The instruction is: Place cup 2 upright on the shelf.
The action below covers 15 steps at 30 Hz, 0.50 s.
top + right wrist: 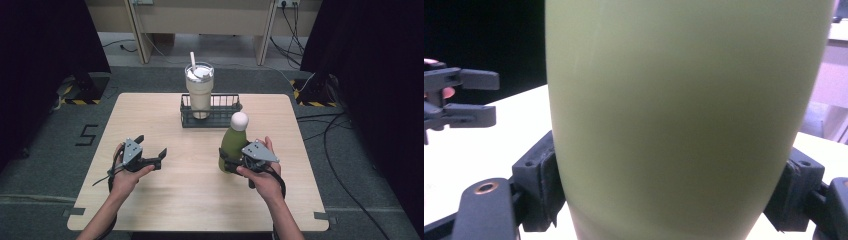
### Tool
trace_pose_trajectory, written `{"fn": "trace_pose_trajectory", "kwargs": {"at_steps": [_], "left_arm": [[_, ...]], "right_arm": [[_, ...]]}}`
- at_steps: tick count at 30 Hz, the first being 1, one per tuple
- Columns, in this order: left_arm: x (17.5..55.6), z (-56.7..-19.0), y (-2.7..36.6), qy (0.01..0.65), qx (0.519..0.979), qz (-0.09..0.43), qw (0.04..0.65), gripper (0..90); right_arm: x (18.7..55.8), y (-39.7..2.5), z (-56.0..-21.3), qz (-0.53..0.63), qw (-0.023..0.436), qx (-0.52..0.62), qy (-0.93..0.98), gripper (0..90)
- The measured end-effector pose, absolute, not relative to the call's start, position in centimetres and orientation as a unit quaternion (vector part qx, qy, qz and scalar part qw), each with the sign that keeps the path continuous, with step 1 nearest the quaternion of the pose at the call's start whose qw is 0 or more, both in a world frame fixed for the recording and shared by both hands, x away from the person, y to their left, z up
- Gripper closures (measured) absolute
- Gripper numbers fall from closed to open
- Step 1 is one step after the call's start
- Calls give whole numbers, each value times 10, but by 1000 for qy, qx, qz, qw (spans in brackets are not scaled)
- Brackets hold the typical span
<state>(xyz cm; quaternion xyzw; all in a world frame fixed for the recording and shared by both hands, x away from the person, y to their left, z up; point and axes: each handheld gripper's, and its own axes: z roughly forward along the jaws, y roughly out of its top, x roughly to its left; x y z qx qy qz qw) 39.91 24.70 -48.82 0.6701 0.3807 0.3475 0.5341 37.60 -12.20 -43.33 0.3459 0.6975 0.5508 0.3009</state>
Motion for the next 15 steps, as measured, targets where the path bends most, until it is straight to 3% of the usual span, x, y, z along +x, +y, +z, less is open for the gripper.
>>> {"fn": "trace_pose_trajectory", "kwargs": {"at_steps": [15], "left_arm": [[399, -489, 247, 382, 670, 347, 534, 10]], "right_arm": [[394, -129, -419, 547, 321, 359, 685, 206]]}}
